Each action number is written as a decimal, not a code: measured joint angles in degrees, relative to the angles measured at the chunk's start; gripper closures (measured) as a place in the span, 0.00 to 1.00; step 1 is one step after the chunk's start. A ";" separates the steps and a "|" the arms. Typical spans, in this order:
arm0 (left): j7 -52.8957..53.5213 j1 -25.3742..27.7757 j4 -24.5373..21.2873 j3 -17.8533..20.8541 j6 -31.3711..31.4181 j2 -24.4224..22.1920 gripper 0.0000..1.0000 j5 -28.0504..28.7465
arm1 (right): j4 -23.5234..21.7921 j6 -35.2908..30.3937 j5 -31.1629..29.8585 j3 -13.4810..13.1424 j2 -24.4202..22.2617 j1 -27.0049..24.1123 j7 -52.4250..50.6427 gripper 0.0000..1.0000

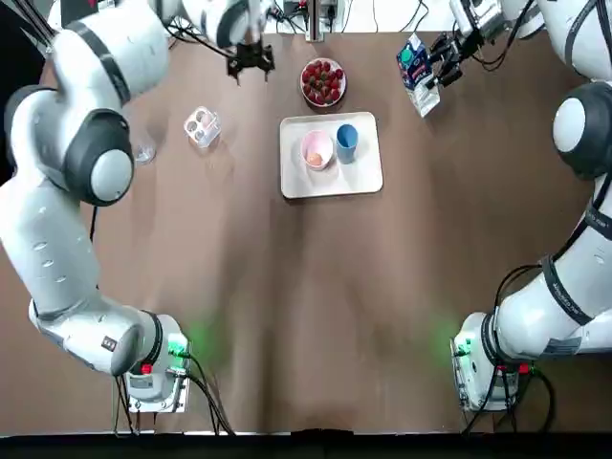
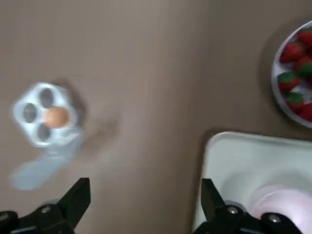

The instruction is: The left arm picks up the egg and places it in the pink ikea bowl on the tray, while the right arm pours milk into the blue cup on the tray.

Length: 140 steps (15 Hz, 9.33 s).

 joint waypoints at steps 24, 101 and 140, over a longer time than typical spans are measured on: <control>41.91 16.99 1.75 5.96 -22.89 -20.77 0.00 -12.73 | -0.18 9.25 -32.72 -0.14 -5.14 21.60 39.31 0.48; 43.65 17.34 1.15 5.96 -25.72 -20.72 0.00 -12.77 | -1.94 -6.34 5.12 -1.32 5.55 -17.04 -3.58 0.55; 44.94 17.15 1.11 5.67 -25.36 -20.88 0.00 -12.77 | -0.51 -15.22 20.47 -0.73 20.91 -26.48 -20.27 0.59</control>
